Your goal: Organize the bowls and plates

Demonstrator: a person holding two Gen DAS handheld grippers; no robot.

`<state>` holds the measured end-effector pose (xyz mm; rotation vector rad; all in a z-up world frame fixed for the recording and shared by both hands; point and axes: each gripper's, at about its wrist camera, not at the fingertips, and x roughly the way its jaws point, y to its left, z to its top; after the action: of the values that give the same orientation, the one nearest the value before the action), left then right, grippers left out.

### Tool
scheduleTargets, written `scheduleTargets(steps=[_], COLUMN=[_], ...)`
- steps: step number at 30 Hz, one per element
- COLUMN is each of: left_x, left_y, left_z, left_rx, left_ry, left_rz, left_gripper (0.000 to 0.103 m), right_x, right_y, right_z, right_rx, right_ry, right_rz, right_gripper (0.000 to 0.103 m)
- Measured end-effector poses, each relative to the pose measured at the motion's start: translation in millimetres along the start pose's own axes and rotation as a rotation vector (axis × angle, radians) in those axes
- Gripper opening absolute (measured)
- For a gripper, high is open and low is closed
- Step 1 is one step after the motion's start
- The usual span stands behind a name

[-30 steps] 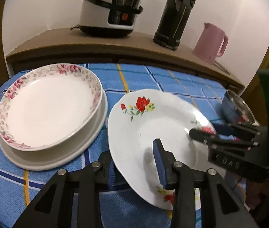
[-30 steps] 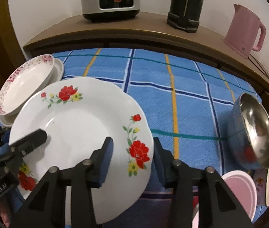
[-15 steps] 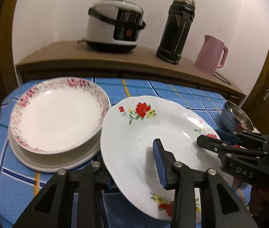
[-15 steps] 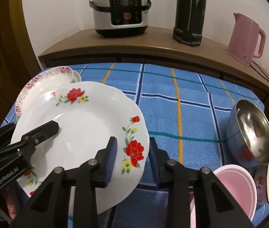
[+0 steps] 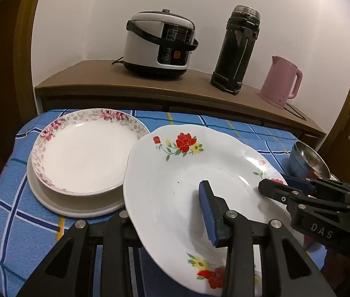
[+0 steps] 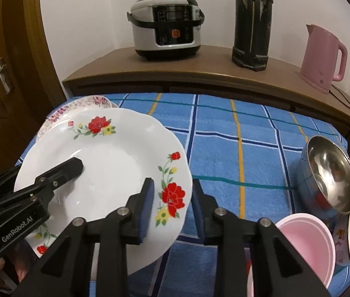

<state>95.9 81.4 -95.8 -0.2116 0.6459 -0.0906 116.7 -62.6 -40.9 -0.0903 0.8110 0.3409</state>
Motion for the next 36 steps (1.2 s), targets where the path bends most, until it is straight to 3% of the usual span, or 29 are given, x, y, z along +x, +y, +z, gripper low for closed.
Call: scheduleTargets(steps=[14, 36], left_x=[-19.8, -38.3], left_y=[1.5, 4.5], left_z=[9.4, 29.8], left_rx=[-0.011, 0.000], left_ry=[-0.036, -0.122], left_rz=[-0.023, -0.015], left_gripper=[0.039, 0.039], right_x=[-23.8, -44.1], right_y=[-2.2, 9.5], right_z=[7.0, 19.7], right_rx=[0.020, -0.011], right_ry=[-0.093, -0.191], right_rz=[0.057, 0.056], right_gripper=[0.025, 0.025])
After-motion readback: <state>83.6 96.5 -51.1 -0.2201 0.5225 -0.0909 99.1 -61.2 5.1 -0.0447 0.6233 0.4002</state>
